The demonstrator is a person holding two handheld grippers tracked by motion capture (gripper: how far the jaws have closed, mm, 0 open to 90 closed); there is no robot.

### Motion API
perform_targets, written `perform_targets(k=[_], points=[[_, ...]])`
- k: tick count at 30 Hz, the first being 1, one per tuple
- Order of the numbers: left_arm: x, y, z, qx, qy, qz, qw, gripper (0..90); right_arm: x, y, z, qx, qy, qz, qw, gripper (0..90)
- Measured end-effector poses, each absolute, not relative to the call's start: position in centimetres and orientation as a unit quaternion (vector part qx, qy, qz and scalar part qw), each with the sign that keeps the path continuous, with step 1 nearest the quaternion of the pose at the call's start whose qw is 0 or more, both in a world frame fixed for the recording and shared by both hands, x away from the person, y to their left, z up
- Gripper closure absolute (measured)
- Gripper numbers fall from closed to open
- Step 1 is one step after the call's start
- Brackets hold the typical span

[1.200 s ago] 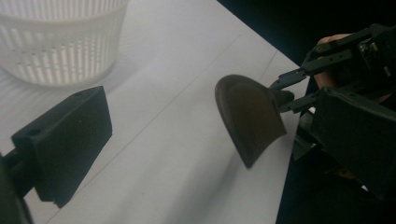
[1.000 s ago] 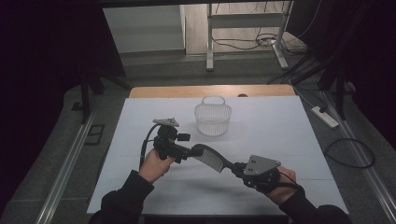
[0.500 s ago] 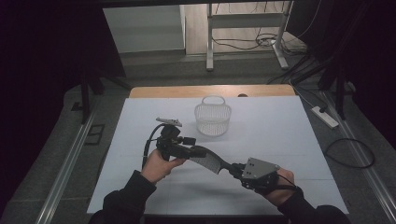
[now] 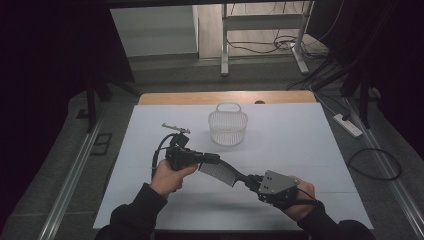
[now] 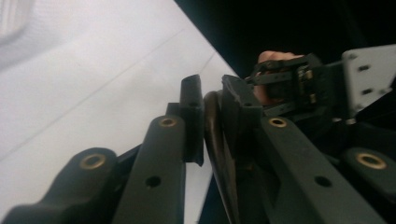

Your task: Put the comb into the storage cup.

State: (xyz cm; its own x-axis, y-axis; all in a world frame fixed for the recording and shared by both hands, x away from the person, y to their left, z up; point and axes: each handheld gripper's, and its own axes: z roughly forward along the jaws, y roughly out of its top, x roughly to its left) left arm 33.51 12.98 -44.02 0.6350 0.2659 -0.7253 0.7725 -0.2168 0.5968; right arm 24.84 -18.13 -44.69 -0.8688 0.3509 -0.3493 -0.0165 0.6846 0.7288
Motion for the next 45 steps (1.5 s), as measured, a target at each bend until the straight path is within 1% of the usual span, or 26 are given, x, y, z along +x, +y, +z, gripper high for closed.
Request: perform_targets(k=[5, 10, 13, 19, 25, 31, 35, 37, 42, 45], points=[[33.6, 13.0, -44.5, 0.728, 0.355, -0.271, 0.52, 83.1, 24.8, -18.0, -45.0, 0.083, 0.889, 0.373, 0.253, 71.9], [33.6, 13.0, -44.7, 0.718, 0.36, -0.279, 0.526, 83.7, 25.0, -18.0, -45.2, 0.079, 0.889, 0.368, 0.261, 71.1], [33.5, 13.0, -44.6, 0.719, 0.36, -0.272, 0.529, 83.8, 25.0, -18.0, -45.2, 0.08, 0.888, 0.371, 0.261, 69.9], [33.4, 13.0, -44.3, 0.719, 0.358, -0.265, 0.534, 83.7, 25.2, -18.1, -45.2, 0.091, 0.886, 0.376, 0.256, 60.2], [33.3, 13.5, -43.8, 0.72, 0.361, -0.244, 0.541, 83.7, 25.6, -18.3, -45.1, 0.108, 0.887, 0.376, 0.246, 49.1], [33.2, 14.1, -43.5, 0.722, 0.358, -0.221, 0.55, 83.7, 26.4, -18.9, -45.0, 0.14, 0.892, 0.373, 0.213, 35.1], [33.3, 14.4, -43.5, 0.721, 0.363, -0.211, 0.551, 83.7, 26.9, -19.2, -45.2, 0.153, 0.898, 0.362, 0.197, 28.9], [33.3, 14.6, -43.5, 0.72, 0.367, -0.209, 0.55, 83.7, 27.0, -19.4, -45.2, 0.16, 0.897, 0.362, 0.194, 27.1], [33.3, 14.9, -43.5, 0.72, 0.37, -0.2, 0.552, 83.6, 27.3, -19.9, -45.3, 0.179, 0.896, 0.361, 0.186, 19.1], [33.3, 15.1, -43.4, 0.718, 0.373, -0.196, 0.554, 83.6, 27.6, -20.2, -45.3, 0.191, 0.895, 0.36, 0.18, 16.3]])
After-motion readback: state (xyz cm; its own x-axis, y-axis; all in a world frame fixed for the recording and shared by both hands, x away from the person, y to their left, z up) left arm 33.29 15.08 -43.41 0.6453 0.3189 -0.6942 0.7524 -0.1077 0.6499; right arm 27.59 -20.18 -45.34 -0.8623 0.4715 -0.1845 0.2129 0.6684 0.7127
